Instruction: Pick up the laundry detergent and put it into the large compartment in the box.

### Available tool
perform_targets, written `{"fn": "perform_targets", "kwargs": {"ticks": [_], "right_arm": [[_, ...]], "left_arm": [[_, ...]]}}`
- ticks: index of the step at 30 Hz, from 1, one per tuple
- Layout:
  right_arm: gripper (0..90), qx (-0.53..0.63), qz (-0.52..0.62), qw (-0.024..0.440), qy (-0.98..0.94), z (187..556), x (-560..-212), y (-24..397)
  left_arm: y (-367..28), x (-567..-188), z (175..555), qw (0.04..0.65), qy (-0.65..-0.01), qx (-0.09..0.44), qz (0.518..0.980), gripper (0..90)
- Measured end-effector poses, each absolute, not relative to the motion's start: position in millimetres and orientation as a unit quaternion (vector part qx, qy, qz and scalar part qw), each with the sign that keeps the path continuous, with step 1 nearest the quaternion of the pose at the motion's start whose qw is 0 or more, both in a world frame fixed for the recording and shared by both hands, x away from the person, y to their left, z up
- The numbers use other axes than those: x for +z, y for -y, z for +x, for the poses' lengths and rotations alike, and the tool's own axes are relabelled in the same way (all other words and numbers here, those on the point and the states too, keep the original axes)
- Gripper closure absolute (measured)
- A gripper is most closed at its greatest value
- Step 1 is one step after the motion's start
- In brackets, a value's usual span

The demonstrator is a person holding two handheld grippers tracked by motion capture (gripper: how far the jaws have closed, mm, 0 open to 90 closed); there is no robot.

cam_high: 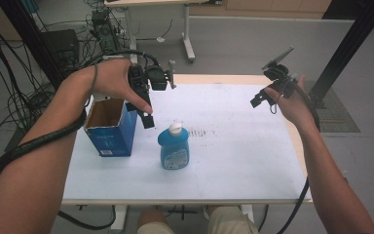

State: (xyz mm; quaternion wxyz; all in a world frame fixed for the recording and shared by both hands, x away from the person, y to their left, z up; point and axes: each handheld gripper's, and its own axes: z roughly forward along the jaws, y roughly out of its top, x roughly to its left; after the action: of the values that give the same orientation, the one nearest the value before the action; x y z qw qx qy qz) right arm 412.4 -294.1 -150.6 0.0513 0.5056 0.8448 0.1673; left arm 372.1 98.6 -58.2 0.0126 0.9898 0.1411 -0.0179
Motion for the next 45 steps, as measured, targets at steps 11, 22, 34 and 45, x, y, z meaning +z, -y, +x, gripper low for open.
{"fn": "perform_targets", "kwargs": {"ticks": [11, 22, 34, 45], "right_arm": [[9.9, 0.171, 0.505, 0.051, -0.844, 411, -149, 296], [9.8, 0.173, 0.507, 0.051, -0.843, 410, -149, 300], [9.8, 0.175, 0.508, 0.051, -0.842, 408, -147, 303], [9.8, 0.176, 0.510, 0.052, -0.841, 406, -147, 304]], "left_arm": [[-75, -56, 376, 0.020, -0.126, -0.016, 0.992, 5.5], [-54, -57, 378, 0.021, -0.116, -0.014, 0.993, 5.4], [-46, -58, 380, 0.017, -0.112, -0.017, 0.993, 5.5], [-46, -62, 378, 0.015, -0.113, -0.020, 0.993, 5.5]]}}
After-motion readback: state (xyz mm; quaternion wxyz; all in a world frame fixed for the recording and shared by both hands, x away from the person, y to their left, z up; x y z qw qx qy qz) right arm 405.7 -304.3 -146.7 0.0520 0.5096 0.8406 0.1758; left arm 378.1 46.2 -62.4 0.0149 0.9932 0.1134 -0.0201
